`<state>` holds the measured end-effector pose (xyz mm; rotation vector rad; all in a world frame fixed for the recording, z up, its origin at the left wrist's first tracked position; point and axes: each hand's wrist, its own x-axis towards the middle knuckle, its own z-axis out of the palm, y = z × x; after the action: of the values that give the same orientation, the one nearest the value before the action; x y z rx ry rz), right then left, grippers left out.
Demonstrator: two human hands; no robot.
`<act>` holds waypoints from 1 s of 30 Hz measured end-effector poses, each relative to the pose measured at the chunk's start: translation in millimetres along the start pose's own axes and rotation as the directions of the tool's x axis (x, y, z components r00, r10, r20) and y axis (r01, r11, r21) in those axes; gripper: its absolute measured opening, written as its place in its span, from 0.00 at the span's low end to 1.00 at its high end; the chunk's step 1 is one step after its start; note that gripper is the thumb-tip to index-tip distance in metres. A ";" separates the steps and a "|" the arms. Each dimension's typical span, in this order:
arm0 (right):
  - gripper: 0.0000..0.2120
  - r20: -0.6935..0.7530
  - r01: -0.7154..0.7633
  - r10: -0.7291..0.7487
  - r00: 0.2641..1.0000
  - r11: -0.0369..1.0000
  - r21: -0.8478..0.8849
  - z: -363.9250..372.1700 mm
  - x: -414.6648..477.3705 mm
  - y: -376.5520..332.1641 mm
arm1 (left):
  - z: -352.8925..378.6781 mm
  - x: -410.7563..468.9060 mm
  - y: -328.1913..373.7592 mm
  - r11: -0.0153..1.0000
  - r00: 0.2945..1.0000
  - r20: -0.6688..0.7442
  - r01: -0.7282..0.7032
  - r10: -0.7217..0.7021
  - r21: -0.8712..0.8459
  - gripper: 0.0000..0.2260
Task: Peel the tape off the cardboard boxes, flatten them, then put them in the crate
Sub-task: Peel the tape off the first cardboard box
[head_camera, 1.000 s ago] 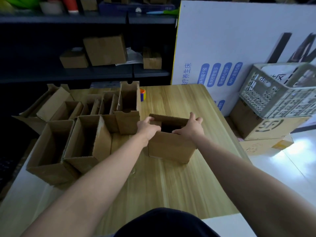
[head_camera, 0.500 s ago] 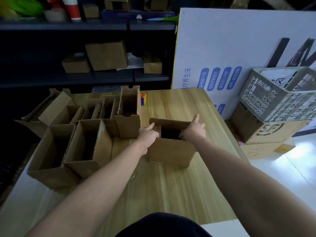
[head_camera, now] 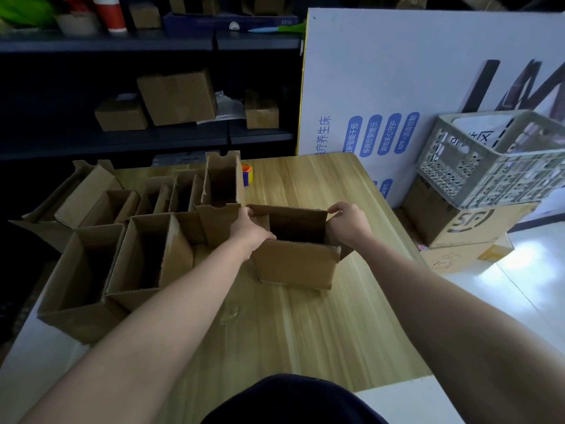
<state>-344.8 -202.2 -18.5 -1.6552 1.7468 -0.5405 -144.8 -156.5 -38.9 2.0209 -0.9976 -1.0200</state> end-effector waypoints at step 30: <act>0.18 0.126 -0.355 0.337 0.933 0.918 0.179 17.7 24.1 79.0 | 52.7 13.7 -48.3 0.965 0.965 0.177 0.221 -0.194 -0.144 0.21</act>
<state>-387.9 -214.5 -90.2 -1.1788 1.8003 -0.4470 -168.1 -155.2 -107.9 1.9610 -0.7644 -1.3515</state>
